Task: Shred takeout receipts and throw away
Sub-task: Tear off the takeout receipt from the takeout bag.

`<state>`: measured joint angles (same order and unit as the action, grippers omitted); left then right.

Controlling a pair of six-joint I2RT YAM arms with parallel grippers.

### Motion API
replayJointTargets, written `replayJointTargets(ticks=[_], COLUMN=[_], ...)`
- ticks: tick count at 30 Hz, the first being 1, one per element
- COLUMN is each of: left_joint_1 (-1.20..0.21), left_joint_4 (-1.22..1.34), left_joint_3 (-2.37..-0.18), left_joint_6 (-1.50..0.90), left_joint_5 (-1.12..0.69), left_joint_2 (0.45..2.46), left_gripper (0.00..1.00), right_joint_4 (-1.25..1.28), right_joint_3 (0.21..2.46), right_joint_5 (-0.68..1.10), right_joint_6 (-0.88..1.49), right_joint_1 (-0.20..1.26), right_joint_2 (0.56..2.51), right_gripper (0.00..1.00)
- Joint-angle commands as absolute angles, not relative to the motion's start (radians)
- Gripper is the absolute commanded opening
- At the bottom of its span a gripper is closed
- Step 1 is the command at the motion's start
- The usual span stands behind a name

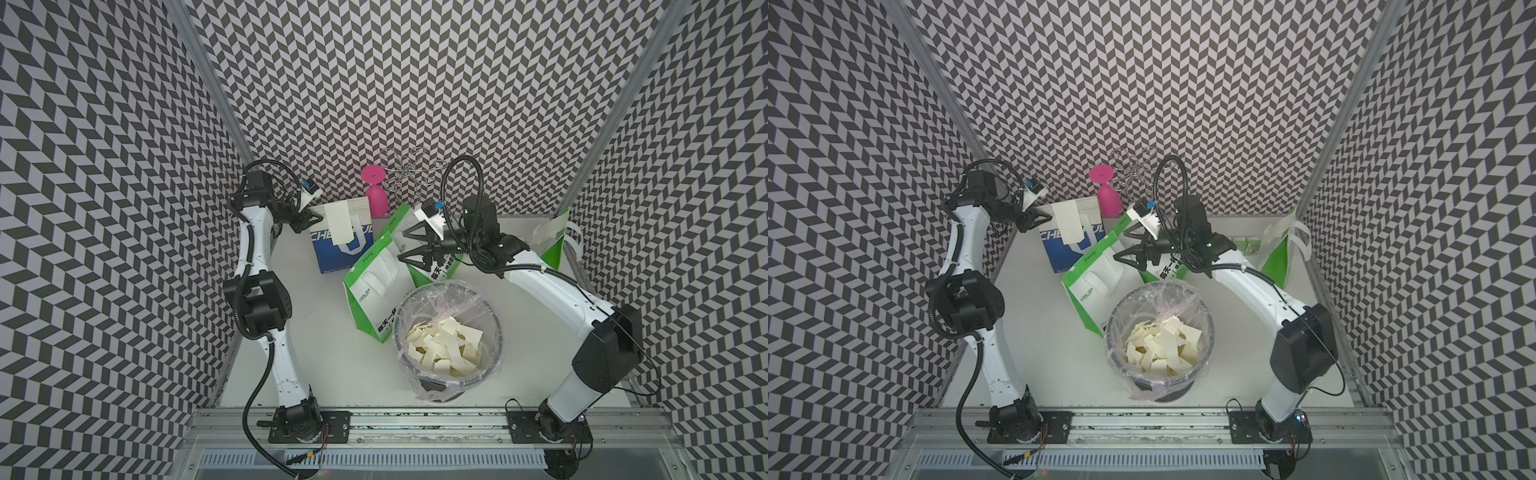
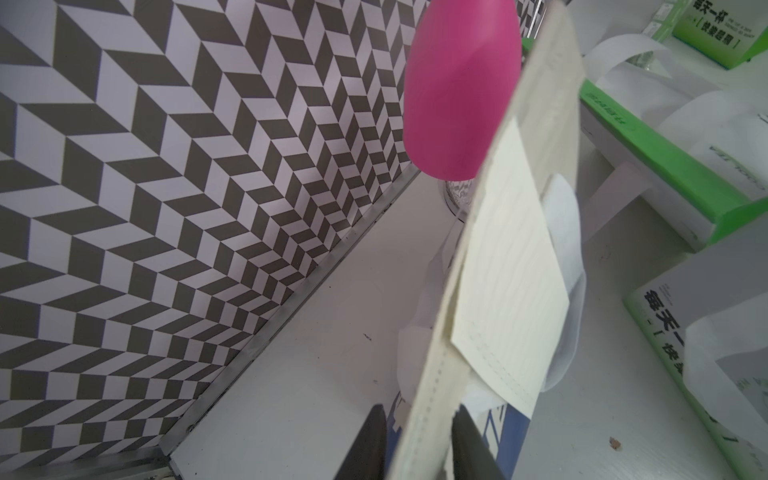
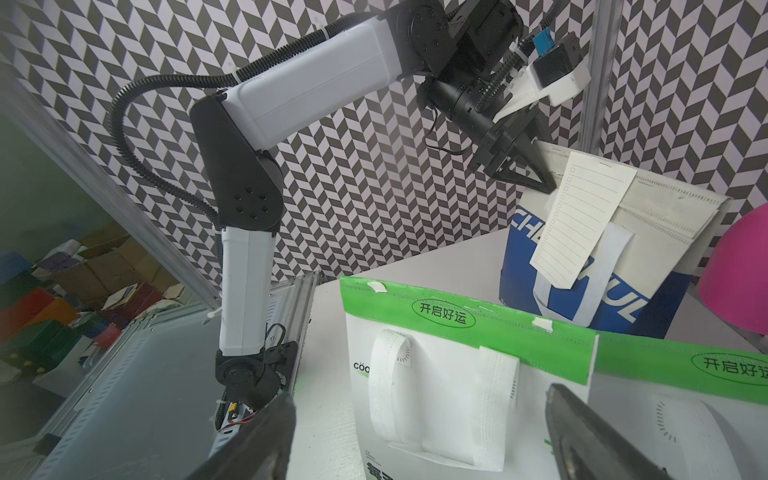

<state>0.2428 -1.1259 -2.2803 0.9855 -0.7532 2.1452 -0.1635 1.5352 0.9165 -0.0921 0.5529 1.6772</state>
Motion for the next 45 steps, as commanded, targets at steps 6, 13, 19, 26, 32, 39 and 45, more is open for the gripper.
replayJointTargets(ticks=[6, 13, 19, 26, 32, 39, 45], left_joint_1=[0.229, 0.202, 0.185, 0.179, 0.154, 0.135, 0.128], left_joint_4=[-1.153, -1.120, -1.057, -0.898, -0.850, -0.760, -0.730], left_joint_3=[-2.186, -2.067, -1.880, -1.647, -1.577, -1.474, -1.450], left_joint_6=[0.973, 0.928, 0.854, 0.800, 0.776, 0.757, 0.752], left_joint_5=[-0.852, -0.854, -0.845, -0.836, -0.825, -0.790, -0.808], left_joint_2=[2.040, 1.970, 1.856, 1.675, 1.605, 1.526, 1.488], left_gripper=[0.11, 0.00, 0.00, 0.00, 0.00, 0.00, 0.00], right_joint_4=[-0.067, -0.012, 0.027, 0.031, -0.008, -0.065, -0.154], right_joint_3=[1.559, 1.580, 1.607, 1.707, 1.826, 1.979, 2.097], right_joint_5=[0.954, 0.948, 0.901, 0.886, 0.853, 0.807, 0.738], right_joint_6=[-0.058, 0.005, 0.064, 0.113, 0.117, 0.122, 0.108], right_joint_1=[0.548, 0.550, 0.561, 0.573, 0.608, 0.644, 0.667], right_joint_2=[1.689, 1.721, 1.769, 1.862, 1.955, 2.081, 2.175], right_gripper=[0.90, 0.88, 0.87, 0.82, 0.77, 0.71, 0.71])
